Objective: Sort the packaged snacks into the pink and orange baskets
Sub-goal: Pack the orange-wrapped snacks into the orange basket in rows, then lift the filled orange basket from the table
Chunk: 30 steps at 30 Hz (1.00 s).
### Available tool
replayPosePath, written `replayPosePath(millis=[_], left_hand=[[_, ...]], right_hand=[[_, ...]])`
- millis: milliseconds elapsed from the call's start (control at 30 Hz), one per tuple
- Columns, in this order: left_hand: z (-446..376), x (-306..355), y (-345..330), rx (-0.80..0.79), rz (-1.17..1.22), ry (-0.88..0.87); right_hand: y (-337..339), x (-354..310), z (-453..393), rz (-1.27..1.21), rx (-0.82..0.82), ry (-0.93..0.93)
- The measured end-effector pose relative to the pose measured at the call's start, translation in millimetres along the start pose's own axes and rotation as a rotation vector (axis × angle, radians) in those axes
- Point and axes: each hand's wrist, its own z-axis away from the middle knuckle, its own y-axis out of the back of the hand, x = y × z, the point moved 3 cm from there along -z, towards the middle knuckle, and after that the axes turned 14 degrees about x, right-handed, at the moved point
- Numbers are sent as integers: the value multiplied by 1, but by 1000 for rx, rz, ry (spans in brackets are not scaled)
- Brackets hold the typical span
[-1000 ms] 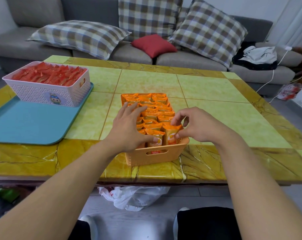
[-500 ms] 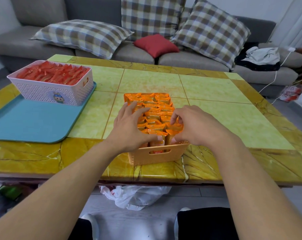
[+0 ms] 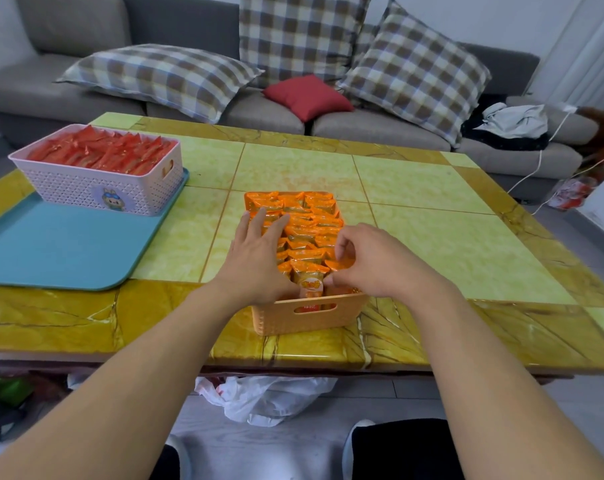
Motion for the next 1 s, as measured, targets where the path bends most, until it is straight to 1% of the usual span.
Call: replayPosePath(millis=[100, 167, 200, 233, 267, 333, 433, 500, 667, 733, 800, 900, 1000], left_hand=[[3, -4, 5, 62, 322, 115], [4, -6, 11, 156, 622, 277], [3, -7, 12, 200, 733, 363], [3, -9, 12, 221, 773, 450], [2, -12, 12, 211, 747, 527], [-1, -19, 7, 153, 649, 592], [-2, -23, 6, 146, 574, 554], [-2, -23, 6, 168, 552, 530], [1, -25, 12, 217, 599, 540], [0, -25, 19, 269, 635, 513], [-2, -24, 25, 332, 715, 470], [-4, -23, 30, 355, 872, 430], [-5, -24, 27, 378, 926, 421]], right_hand=[[-1, 4, -1, -77, 75, -60], [-2, 4, -1, -129, 56, -82], [0, 3, -1, -173, 39, -102], [1, 3, -2, -228, 28, -128], [2, 5, -4, -280, 29, -162], [0, 12, -6, -299, 56, -259], [-7, 26, -10, -191, 61, -348], [-10, 28, -8, -209, 38, -365], [-14, 18, -6, -222, 157, -344], [-14, 14, -5, -302, 214, -355], [-12, 11, -4, -452, 264, -372], [-14, 3, -6, -654, 299, -421], [-17, -4, -6, -681, 301, -443]])
